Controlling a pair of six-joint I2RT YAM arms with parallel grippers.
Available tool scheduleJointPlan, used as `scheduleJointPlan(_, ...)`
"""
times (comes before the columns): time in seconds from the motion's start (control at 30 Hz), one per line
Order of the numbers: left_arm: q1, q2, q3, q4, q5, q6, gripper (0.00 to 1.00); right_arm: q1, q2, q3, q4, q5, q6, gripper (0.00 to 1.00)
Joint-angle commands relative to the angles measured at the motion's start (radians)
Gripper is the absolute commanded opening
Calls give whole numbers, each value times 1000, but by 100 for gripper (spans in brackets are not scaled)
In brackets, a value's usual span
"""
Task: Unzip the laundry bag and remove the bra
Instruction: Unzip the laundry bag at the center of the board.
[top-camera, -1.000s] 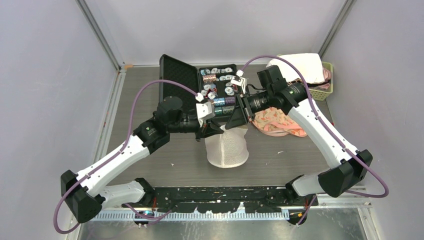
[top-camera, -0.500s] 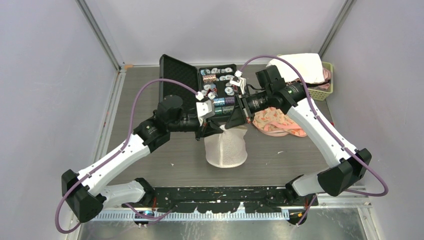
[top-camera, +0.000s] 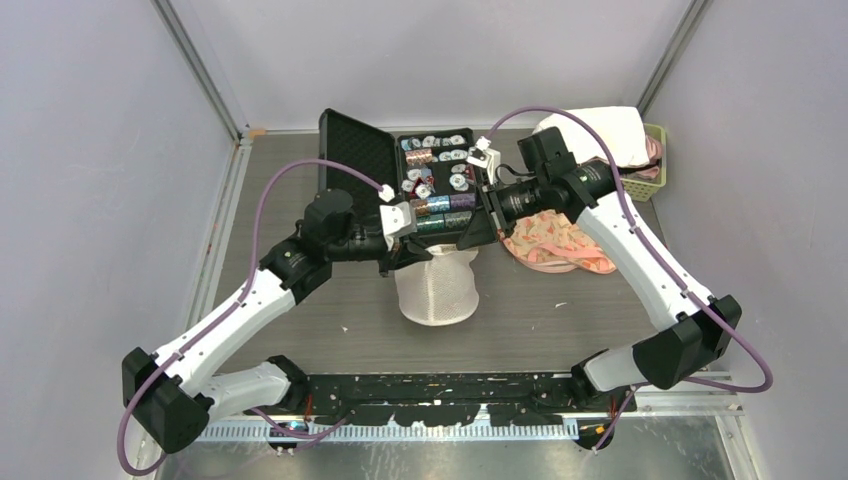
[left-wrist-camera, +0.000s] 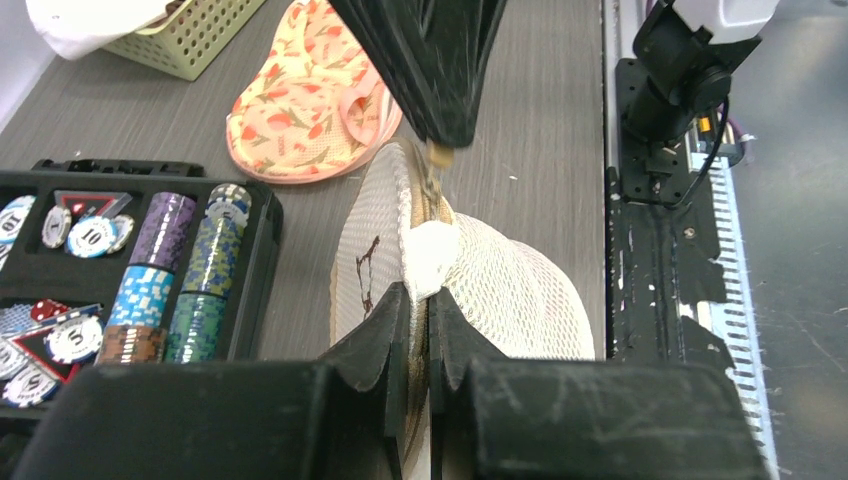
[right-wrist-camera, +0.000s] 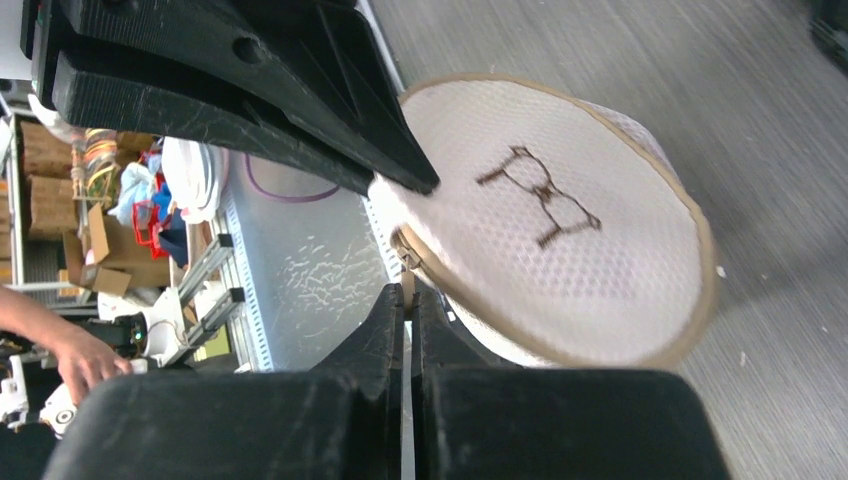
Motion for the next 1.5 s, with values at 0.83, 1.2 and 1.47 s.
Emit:
scheduleJointPlan(0.83,28,-1,-100,47,-68,194,32,-44,-6,-153,190,-17,57,1)
scheduleJointPlan(1.2,22,29,-50,-67,-87,245,53,-18,22,-295,343,0,105,1)
scheduleJointPlan(1.47,-49,138,6,-16,-98,206,53,-8,4,-340,403,-2,147,1)
